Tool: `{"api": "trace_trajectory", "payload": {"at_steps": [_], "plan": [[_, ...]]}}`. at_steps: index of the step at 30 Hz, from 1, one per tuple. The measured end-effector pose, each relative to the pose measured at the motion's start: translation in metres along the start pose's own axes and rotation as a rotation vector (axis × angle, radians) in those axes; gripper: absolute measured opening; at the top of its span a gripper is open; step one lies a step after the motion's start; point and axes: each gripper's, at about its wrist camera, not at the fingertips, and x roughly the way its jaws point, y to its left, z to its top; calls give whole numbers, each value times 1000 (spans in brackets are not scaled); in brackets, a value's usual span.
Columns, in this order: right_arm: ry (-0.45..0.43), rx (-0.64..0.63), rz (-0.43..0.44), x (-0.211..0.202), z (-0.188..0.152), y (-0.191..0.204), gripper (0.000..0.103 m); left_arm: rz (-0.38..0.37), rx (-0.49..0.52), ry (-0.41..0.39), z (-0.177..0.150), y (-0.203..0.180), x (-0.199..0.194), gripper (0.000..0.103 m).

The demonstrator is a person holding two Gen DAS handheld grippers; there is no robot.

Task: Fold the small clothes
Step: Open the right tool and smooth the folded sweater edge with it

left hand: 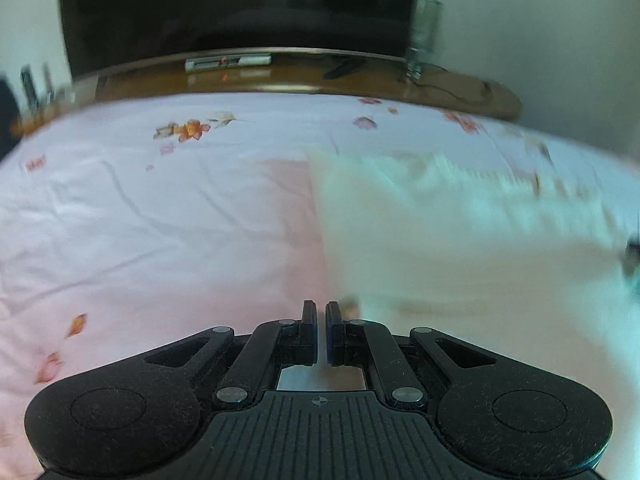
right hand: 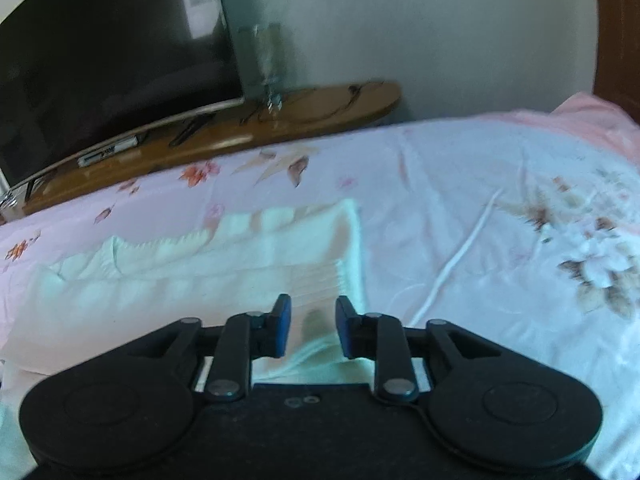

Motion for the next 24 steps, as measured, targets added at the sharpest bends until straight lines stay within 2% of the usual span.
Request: {"api": "trace_trajectory", "payload": {"at_steps": [2,4,5,8,9,11,12,15,20,22,24], "plan": [[2,-4,-14,12,3,3,33,-16,-39,-19,16,1,13,4],[-6,-5,-19,22,9,5,48,-24,-76,-19,33,3,32,4],[-11,-9,-22,26,11,7,51,-26,-101,-5,40,5,43,4],[5,-26,-8,41,15,10,52,-44,-149,-4,55,7,66,4],[15,-34,-1,45,15,11,48,-37,-135,-7,57,4,70,4],[20,-71,-17,50,13,14,33,-17,-94,-5,60,-4,79,4],[16,-85,-26,50,12,14,21,-19,-85,-8,60,-7,81,4],[10,-60,-10,45,8,5,7,-9,-48,-25,62,-13,85,4],[-39,-49,-49,31,7,1,4,-30,-62,-65,68,-13,77,4],[-16,-34,-63,37,3,-3,4,-18,-39,-37,68,-16,87,4],[-9,-32,-58,41,2,0,6,-11,-36,-50,67,-16,91,4]]}}
